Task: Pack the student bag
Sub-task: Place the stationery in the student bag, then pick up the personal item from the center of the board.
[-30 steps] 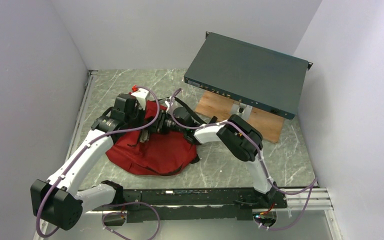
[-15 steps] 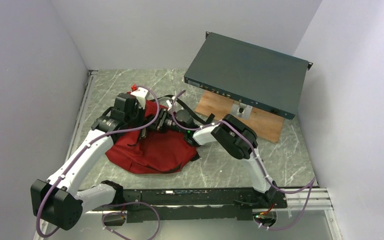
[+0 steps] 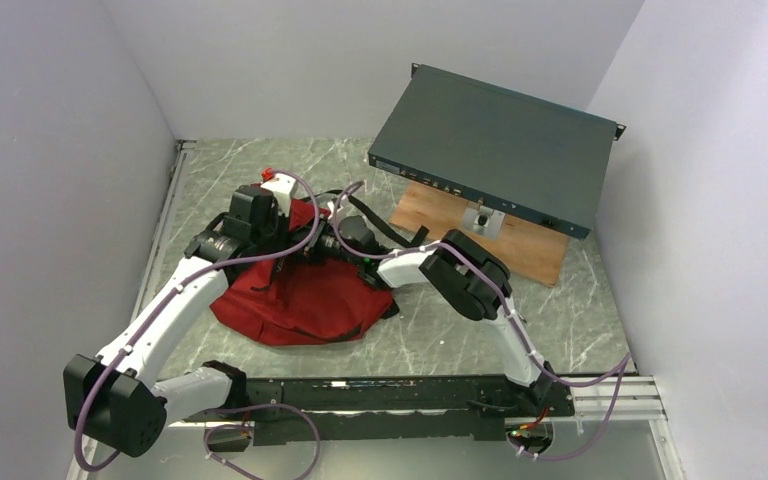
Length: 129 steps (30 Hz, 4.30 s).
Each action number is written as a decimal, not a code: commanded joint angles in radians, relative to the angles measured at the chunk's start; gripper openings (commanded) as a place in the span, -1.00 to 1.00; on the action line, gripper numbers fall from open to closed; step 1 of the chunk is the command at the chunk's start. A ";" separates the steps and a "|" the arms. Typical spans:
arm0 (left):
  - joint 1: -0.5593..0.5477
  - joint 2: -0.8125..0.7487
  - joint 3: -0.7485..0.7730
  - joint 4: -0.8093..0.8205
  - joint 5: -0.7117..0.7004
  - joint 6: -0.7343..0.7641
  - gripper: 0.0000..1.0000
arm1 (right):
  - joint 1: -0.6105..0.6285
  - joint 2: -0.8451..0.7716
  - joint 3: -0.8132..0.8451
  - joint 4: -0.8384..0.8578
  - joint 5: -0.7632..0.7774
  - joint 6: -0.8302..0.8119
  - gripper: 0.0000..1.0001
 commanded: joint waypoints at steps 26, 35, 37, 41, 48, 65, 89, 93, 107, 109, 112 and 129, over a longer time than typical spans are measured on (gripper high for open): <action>-0.007 -0.013 0.004 -0.047 0.024 -0.008 -1.00 | -0.043 -0.152 -0.030 -0.286 -0.236 -0.313 -0.32; -0.007 -0.020 0.002 -0.044 0.026 -0.008 -1.00 | -0.005 0.004 0.273 -0.405 -0.290 -0.335 -0.47; -0.007 -0.022 0.003 -0.044 0.026 -0.008 -1.00 | -0.004 0.015 0.302 -0.414 -0.304 -0.340 -0.45; -0.007 -0.023 0.002 -0.044 0.025 -0.007 -1.00 | -0.007 -0.076 0.199 -0.460 -0.261 -0.420 -0.33; -0.007 -0.029 0.004 -0.043 0.034 -0.007 -1.00 | -0.024 -0.147 0.031 -0.452 -0.216 -0.460 -0.25; -0.007 -0.064 -0.014 -0.014 0.034 -0.013 -1.00 | 0.018 0.037 0.447 -0.386 -0.355 -0.315 -0.39; -0.007 -0.042 0.005 -0.053 -0.027 -0.027 -1.00 | -0.032 -0.919 -0.364 -1.270 0.619 -0.925 0.03; -0.007 -0.044 0.002 -0.047 -0.013 -0.025 -1.00 | -0.047 -1.198 -0.624 -1.253 0.896 -0.799 0.14; -0.016 -0.038 -0.002 -0.047 -0.008 -0.025 -1.00 | -0.584 -1.516 -0.922 -1.194 0.655 -0.762 0.74; -0.020 -0.034 -0.002 -0.048 -0.011 -0.024 -1.00 | -0.676 -1.494 -0.928 -1.173 0.552 -0.783 0.74; -0.022 -0.031 0.000 -0.049 -0.009 -0.024 -1.00 | -0.730 -1.465 -0.927 -1.161 0.420 -0.792 0.71; -0.024 -0.027 0.003 -0.049 0.010 -0.024 -1.00 | -0.672 -1.426 -0.986 -1.181 0.244 -0.741 0.31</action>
